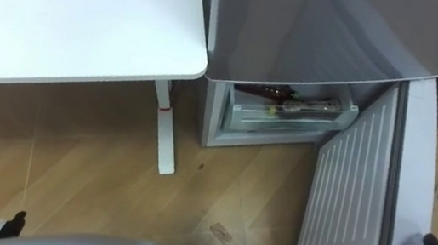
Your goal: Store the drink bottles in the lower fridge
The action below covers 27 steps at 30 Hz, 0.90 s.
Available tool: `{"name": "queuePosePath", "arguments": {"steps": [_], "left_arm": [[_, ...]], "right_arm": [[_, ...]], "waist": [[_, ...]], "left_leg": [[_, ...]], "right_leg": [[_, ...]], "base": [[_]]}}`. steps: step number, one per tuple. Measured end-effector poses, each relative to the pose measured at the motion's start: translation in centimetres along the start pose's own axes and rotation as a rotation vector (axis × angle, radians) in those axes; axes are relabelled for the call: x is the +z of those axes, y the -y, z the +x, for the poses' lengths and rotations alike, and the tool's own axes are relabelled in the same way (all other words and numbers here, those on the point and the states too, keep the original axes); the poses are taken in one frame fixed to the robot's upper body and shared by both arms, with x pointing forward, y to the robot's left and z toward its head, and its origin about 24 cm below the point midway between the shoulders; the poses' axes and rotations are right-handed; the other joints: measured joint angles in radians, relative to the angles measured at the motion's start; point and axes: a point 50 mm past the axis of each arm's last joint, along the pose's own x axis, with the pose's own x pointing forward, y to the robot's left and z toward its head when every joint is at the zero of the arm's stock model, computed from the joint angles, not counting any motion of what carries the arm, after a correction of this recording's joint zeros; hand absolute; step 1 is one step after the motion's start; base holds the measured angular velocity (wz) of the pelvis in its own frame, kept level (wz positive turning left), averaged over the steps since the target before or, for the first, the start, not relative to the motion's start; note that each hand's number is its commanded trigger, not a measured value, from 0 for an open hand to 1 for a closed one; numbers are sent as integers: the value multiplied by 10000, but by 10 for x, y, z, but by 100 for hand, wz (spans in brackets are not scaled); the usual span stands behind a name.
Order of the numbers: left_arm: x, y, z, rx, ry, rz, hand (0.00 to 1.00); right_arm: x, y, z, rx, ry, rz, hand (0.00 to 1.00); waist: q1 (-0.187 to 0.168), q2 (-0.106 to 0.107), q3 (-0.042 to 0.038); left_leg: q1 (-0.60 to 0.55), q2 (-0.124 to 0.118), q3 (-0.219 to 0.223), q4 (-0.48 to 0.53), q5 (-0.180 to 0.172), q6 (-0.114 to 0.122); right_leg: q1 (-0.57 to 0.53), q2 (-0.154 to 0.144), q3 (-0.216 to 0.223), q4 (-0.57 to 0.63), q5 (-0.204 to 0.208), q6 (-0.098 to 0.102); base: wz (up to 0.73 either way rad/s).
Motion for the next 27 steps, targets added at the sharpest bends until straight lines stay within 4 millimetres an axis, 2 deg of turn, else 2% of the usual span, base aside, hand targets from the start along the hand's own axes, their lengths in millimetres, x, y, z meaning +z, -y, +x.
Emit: {"name": "queuePosePath", "arguments": {"steps": [5,10,16,18,19,20,21,22,23,24,25,26,27], "left_arm": [[-4,1,0,-41,-164,10,0],[1,2,2,-93,-171,6,0],[5,8,3,-697,-243,149,0],[12,10,5,-1004,-107,546,0],[18,10,6,-1090,39,780,0],[24,10,8,-1256,253,1234,0],[34,7,10,-1319,480,1539,0],[38,6,12,-1342,568,1742,0],[45,3,14,-1372,728,2135,0],[50,-1,15,-1333,880,2427,0],[54,-4,16,-1311,951,2604,0],[65,-7,19,-1246,1108,2728,0],[68,-8,20,-1244,1108,2796,0]], "right_arm": [[-5,-5,-1,712,-225,-44,0],[-12,-18,-5,1654,-461,-322,0],[-32,-48,-19,4502,-1086,-1425,0],[-49,-63,-37,6501,-1413,-2960,0],[-52,-67,-43,7078,-1448,-3477,0],[-57,-75,-56,8018,-1498,-4413,0],[-58,-76,-64,8504,-1586,-4826,0],[-59,-78,-68,8824,-1651,-5040,0],[-61,-81,-80,9548,-1876,-5475,0],[-66,-92,-99,10542,-2116,-5639,0],[-70,-97,-110,11109,-2257,-5687,0],[-82,-111,-140,13060,-2637,-5825,0],[-87,-121,-159,14382,-2821,-5889,0]], "waist": [[28,-25,19],[55,1,27],[206,13,13],[434,-13,22],[576,-93,-9],[857,-44,42],[1198,-143,47],[1332,-153,75],[1687,-167,73],[1991,-201,98],[2114,-224,126],[2188,-246,196],[2228,-248,219]], "left_leg": [[109,-10,16,-5,0,0],[-65,2,18,-24,-10,-10],[-285,18,19,71,-10,-10],[-539,50,31,142,-9,-11],[-597,70,48,189,-11,-14],[-675,136,105,226,-33,-50],[-755,223,161,297,-47,-97],[-766,268,192,322,-50,-134],[-757,395,268,378,-70,-221],[-750,531,256,427,-113,-321],[-742,590,212,457,-101,-371],[-757,699,134,499,-117,-472],[-772,729,108,512,-90,-526]], "right_leg": [[-13,1,59,40,8,3],[-202,10,90,89,30,-27],[-429,19,110,204,118,-65],[-689,47,122,202,216,-125],[-759,59,144,221,237,-146],[-879,152,262,212,315,-207],[-971,247,331,212,372,-291],[-987,297,346,213,392,-323],[-1043,436,407,215,457,-430],[-1110,595,445,217,524,-565],[-1118,632,474,217,552,-638],[-1116,716,457,214,534,-751],[-1123,739,422,212,531,-797]], "base": [[-2],[-2],[-6],[-15],[-26],[-36],[-33],[-38],[-55],[-63],[-43],[-10],[11]]}}
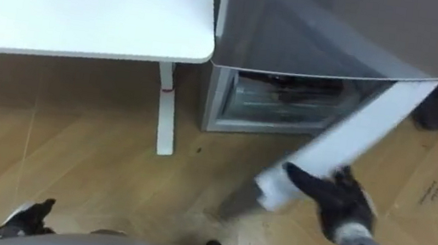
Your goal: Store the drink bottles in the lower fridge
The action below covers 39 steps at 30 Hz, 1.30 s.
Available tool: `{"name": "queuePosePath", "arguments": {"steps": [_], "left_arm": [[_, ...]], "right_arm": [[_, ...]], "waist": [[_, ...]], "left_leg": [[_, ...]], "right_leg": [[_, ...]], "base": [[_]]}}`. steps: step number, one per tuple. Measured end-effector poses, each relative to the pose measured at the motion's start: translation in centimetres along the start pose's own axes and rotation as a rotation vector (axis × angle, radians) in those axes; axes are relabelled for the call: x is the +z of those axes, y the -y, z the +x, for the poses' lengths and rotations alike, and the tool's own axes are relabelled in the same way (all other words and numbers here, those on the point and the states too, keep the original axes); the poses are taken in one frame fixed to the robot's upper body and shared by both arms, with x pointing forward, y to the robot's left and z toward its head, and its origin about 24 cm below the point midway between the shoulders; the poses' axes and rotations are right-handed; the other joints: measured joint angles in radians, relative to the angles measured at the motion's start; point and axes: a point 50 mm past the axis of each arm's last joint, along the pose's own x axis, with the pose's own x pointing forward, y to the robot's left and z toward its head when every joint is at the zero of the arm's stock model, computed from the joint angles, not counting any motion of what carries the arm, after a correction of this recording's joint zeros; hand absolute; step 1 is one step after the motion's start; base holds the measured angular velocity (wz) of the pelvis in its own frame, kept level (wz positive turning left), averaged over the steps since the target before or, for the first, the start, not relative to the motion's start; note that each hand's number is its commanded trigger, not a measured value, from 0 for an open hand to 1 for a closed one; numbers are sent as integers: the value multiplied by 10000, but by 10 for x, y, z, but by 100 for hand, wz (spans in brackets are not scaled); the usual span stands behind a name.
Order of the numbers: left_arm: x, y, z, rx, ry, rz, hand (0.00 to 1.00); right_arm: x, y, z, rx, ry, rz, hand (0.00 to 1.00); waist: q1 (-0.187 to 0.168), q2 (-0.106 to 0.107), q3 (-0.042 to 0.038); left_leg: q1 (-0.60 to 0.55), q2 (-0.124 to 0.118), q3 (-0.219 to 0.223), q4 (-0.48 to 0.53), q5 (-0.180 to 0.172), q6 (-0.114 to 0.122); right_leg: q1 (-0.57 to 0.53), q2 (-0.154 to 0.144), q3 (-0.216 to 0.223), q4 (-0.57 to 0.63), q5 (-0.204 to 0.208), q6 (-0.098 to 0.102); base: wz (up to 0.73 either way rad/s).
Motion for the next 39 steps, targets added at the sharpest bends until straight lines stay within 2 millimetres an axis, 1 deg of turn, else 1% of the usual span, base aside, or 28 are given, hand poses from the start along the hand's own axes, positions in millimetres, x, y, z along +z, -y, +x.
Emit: {"name": "queuePosePath", "arguments": {"steps": [1,2,3,4,5,6,7,9,11,15,19,22,25,27,29,30,31,32,33,34,36,37,39], "left_arm": [[8,-3,2,-3,145,109,0],[16,-4,3,20,344,252,0],[21,-2,3,-18,535,340,0],[22,-1,3,-55,574,390,0],[19,2,2,-121,531,412,0],[11,6,0,-197,339,374,0],[5,9,-1,-275,137,354,0],[-16,18,-5,-564,-641,267,0],[-20,22,-6,-842,-853,143,0],[-12,20,-4,-871,-665,3,0],[-8,20,-3,-798,-584,-34,0],[-7,24,-3,-818,-570,-88,0],[-9,25,-4,-852,-677,-185,0],[-10,24,-4,-806,-729,-353,0],[-14,25,-5,-815,-826,-401,0],[-17,26,-5,-792,-888,-478,0],[-18,26,-6,-765,-936,-602,0],[-22,27,-7,-708,-1042,-765,0],[-26,27,-8,-659,-1145,-872,0],[-28,27,-8,-649,-1200,-895,0],[-33,26,-9,-494,-1348,-1042,0],[-34,26,-9,-440,-1368,-1053,0],[-39,26,-11,-268,-1491,-1165,0]], "right_arm": [[13,-45,17,2796,221,-646,0],[28,-89,30,5361,651,-1087,0],[41,-117,36,7193,947,-1512,0],[48,-126,37,7867,1070,-1722,0],[55,-135,34,8806,1190,-1961,0],[56,-136,31,9325,1073,-2054,0],[55,-134,30,9464,996,-2086,0],[39,-121,22,9500,283,-1666,0],[31,-115,19,9746,-283,-1490,0],[32,-109,18,10339,-529,-1356,0],[35,-101,16,10469,-464,-1691,0],[33,-89,13,10179,-672,-1817,0],[28,-80,12,9989,-1092,-2472,0],[22,-66,10,9462,-1436,-2705,0],[10,-38,5,8137,-2060,-2893,0],[2,-20,1,7305,-2495,-2866,0],[-2,-12,-1,6911,-2716,-2849,0],[-10,4,-6,6124,-3213,-2874,0],[-16,21,-11,5330,-3749,-3075,0],[-20,29,-13,4860,-4043,-3156,0],[-39,68,-31,2685,-5225,-2900,0],[-43,76,-36,2227,-5492,-2836,0],[-56,98,-53,821,-6269,-2579,0]], "waist": [[5,42,23],[11,69,24],[45,87,-35],[129,90,-77],[315,82,-123],[364,88,-139],[363,73,-149],[351,-13,-199],[343,-19,-196],[303,-9,-190],[260,-4,-188],[249,-13,-187],[228,-26,-184],[227,-25,-169],[109,-35,-175],[98,-46,-182],[97,-46,-181],[53,-53,-182],[-73,-63,-185],[-133,-63,-185],[-311,-96,-192],[-321,-104,-198],[-384,-152,-193]], "left_leg": [[-78,47,-152,41,46,-73],[-170,58,-377,63,109,-119],[-223,56,-552,69,148,-127],[-236,34,-659,67,173,-129],[-210,-5,-804,29,243,-111],[-180,-33,-932,14,243,-101],[-165,-49,-960,5,247,-94],[-205,-98,-955,11,254,-61],[-234,-134,-950,18,243,-27],[-192,-157,-928,-3,238,-5],[-123,-163,-924,-118,248,11],[-109,-170,-930,-105,249,12],[-65,-174,-936,-95,249,12],[27,-193,-962,-116,248,13],[77,-248,-1054,-129,248,15],[86,-268,-1054,-140,236,41],[93,-275,-1054,-140,229,59],[97,-290,-1056,-139,223,71],[81,-313,-1098,-143,223,73],[80,-334,-1183,-149,224,76],[78,-399,-1313,-148,250,118],[81,-409,-1313,-144,250,118],[64,-430,-1331,-132,251,120]], "right_leg": [[-1,25,-139,-23,-5,-71],[17,18,-326,-43,-16,-110],[63,44,-486,-160,-16,-120],[87,52,-513,-195,-16,-120],[186,30,-605,-191,-24,-109],[324,-16,-776,-249,-40,-82],[397,-27,-818,-311,-48,-63],[499,-130,-1030,-351,-98,22],[507,-182,-1047,-348,-127,67],[572,-209,-1031,-349,-154,109],[604,-205,-1038,-348,-161,115],[618,-217,-1042,-353,-166,122],[668,-224,-1049,-369,-178,126],[776,-234,-1056,-409,-188,144],[968,-299,-1212,-514,-222,204],[990,-328,-1277,-503,-237,229],[999,-333,-1298,-504,-238,235],[1002,-355,-1312,-497,-244,250],[1010,-377,-1314,-503,-255,268],[1023,-389,-1329,-507,-263,281],[1131,-486,-1571,-511,-311,350],[1136,-499,-1559,-509,-317,359],[1154,-520,-1567,-516,-326,373]], "base": [[32],[50],[50],[45],[39],[38],[35],[29],[12],[2],[0],[0],[0],[6],[24],[17],[5],[4],[6],[16],[25],[14],[2]]}}
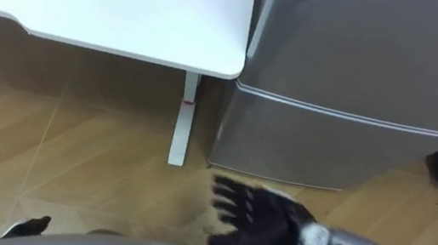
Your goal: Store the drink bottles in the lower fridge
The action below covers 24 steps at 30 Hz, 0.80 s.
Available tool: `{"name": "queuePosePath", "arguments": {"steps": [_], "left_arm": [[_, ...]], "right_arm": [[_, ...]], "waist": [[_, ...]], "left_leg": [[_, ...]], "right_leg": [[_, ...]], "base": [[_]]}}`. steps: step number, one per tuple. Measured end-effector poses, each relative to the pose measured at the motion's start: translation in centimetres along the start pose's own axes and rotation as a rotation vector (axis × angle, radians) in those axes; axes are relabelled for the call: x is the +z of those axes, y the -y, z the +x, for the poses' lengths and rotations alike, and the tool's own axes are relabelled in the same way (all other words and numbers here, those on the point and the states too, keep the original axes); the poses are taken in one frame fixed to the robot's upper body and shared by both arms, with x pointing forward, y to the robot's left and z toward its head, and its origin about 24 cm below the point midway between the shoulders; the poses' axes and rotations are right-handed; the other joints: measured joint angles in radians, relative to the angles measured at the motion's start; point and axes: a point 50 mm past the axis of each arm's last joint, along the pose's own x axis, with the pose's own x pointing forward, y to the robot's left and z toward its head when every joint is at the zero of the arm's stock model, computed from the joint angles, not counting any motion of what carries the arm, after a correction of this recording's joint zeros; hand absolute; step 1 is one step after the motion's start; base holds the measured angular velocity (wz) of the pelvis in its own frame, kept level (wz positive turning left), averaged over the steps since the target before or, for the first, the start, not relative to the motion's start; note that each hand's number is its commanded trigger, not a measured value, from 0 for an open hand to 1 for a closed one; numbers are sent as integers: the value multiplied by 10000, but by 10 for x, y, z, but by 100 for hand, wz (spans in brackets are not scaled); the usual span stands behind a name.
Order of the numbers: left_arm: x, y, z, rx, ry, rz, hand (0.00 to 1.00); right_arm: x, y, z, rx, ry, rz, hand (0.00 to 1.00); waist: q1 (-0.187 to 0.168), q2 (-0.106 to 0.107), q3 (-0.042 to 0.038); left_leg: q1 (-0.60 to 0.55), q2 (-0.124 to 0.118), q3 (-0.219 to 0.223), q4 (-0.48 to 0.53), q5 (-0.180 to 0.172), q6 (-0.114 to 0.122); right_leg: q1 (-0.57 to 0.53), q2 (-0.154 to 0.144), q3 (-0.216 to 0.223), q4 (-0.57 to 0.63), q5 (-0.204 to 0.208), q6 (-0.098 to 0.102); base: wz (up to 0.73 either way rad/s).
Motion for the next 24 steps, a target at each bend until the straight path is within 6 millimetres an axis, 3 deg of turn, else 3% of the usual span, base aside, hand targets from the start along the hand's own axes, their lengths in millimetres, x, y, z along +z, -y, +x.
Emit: {"name": "queuePosePath", "arguments": {"steps": [6,10,20,21,24], "left_arm": [[-14,-3,-1,336,-432,-622,0],[-24,-3,-2,555,-935,-1143,0],[-43,29,-7,-87,-1816,-1037,0],[-46,29,-8,-91,-1978,-1160,0],[-48,33,-9,-151,-2168,-1589,0]], "right_arm": [[-44,10,-1,-1708,-699,2448,0],[-57,9,3,-2475,-871,3599,0],[-87,-1,5,-4077,-756,6637,0],[-89,-2,5,-4118,-714,6846,0],[-92,-3,4,-4238,-759,7028,0]], "waist": [[-148,-50,22],[-203,20,19],[-415,528,21],[-446,469,48],[-476,505,22]], "left_leg": [[345,3,13,-20,-6,3],[357,6,-32,-53,-35,50],[495,-28,-197,-151,-47,72],[555,-41,-198,-148,-47,72],[661,-123,-200,-146,-47,73]], "right_leg": [[375,26,-35,-167,-41,42],[491,28,-128,-171,-50,49],[740,13,-302,-332,-95,101],[799,3,-302,-338,-132,120],[856,-73,-311,-341,-207,192]], "base": [[4],[9],[6],[0],[1]]}}
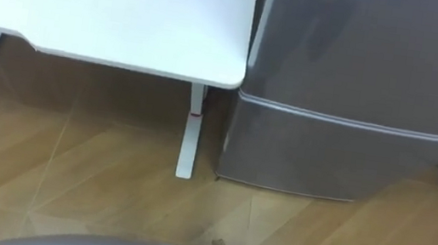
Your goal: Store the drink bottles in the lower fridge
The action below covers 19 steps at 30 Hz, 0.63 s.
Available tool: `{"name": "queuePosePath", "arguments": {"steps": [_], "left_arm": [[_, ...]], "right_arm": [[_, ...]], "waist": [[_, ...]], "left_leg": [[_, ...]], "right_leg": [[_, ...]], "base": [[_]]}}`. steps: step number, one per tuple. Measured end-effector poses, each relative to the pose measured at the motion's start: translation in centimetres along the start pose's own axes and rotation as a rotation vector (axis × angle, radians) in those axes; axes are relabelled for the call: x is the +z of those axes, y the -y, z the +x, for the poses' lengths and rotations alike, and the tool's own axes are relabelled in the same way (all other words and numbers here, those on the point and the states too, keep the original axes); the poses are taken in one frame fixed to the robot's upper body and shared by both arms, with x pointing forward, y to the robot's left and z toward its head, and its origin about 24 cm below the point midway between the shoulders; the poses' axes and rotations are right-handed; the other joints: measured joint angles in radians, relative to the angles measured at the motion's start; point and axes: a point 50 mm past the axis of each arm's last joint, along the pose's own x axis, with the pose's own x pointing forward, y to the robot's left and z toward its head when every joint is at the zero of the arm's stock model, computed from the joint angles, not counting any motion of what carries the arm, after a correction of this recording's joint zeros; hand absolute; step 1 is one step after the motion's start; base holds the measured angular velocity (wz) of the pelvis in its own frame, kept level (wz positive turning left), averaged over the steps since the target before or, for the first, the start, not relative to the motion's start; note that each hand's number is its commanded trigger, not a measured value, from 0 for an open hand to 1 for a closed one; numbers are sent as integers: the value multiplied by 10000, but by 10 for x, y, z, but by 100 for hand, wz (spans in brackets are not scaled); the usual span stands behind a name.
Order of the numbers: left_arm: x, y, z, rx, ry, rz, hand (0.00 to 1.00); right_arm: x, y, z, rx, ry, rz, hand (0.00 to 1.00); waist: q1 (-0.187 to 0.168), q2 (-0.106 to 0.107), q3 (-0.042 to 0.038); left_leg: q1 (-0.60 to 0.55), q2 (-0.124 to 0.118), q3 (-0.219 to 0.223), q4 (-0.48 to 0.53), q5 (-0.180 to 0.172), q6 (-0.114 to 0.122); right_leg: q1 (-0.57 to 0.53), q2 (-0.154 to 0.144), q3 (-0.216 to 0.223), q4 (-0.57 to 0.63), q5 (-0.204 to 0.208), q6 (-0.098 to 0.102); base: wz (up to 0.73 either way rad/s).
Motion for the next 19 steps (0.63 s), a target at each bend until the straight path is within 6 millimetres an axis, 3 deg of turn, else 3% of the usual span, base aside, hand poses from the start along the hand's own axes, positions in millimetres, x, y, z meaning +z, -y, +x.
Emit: {"name": "queuePosePath", "arguments": {"steps": [3,6,11,19], "left_arm": [[0,1,0,-16,-24,31,0],[-4,2,0,-41,-143,30,0],[-12,5,-1,-204,-483,58,0],[-4,4,0,-242,-317,295,0]], "right_arm": [[-1,1,0,-216,-39,25,0],[-1,4,0,-809,-73,-31,0],[1,4,1,-1228,-71,-98,0],[5,3,2,-1670,-77,-654,0]], "waist": [[-27,-20,-8],[3,-1,-65],[27,-17,-58],[21,-31,-43]], "left_leg": [[27,-76,10,-2,1,1],[65,-124,3,-5,1,3],[119,-150,-21,-14,1,3],[156,-171,-96,-5,1,3]], "right_leg": [[95,-90,-153,9,-40,65],[169,-143,-169,11,-72,117],[214,-166,-127,4,-94,149],[319,-191,-239,5,-114,160]], "base": [[11],[7],[-1],[5]]}}
